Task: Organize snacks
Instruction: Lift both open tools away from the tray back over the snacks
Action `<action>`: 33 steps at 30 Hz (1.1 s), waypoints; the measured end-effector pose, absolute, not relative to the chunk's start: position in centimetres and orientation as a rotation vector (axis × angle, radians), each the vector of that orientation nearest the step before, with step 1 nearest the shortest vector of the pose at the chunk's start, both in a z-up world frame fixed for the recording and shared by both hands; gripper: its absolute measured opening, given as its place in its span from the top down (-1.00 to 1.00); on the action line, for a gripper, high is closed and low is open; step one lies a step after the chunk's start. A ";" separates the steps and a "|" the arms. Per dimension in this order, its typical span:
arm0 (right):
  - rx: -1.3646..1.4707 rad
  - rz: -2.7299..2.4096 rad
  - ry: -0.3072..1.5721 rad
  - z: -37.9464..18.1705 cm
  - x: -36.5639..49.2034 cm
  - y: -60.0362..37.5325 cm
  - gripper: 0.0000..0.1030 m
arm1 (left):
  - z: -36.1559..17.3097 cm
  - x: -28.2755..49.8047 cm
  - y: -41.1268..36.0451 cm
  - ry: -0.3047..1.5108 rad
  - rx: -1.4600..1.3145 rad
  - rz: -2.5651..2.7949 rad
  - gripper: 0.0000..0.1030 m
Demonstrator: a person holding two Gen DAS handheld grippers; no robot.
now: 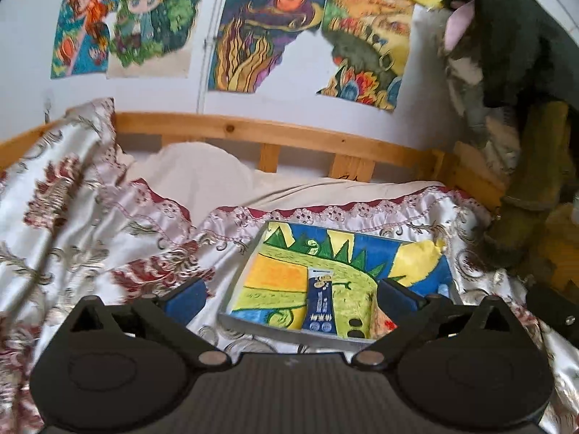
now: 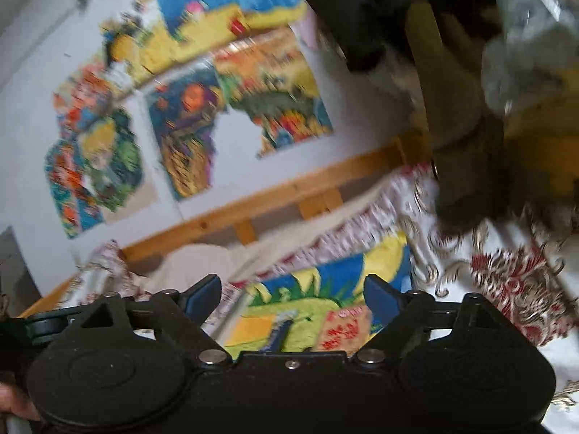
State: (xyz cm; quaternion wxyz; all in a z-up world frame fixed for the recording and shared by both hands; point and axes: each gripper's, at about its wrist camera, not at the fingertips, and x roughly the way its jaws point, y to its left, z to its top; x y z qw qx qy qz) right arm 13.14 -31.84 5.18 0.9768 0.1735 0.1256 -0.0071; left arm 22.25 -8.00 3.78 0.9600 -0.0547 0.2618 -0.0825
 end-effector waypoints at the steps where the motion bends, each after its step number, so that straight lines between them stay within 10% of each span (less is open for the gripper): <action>1: 0.341 -0.008 0.237 5.5 12.0 -31.5 -0.78 | 4.1 21.4 -7.7 0.528 -0.108 -0.173 -0.99; 33: 0.051 -0.037 0.475 2.6 -3.8 -23.4 -0.99 | 0.1 3.3 -2.2 0.624 0.066 -0.078 -0.99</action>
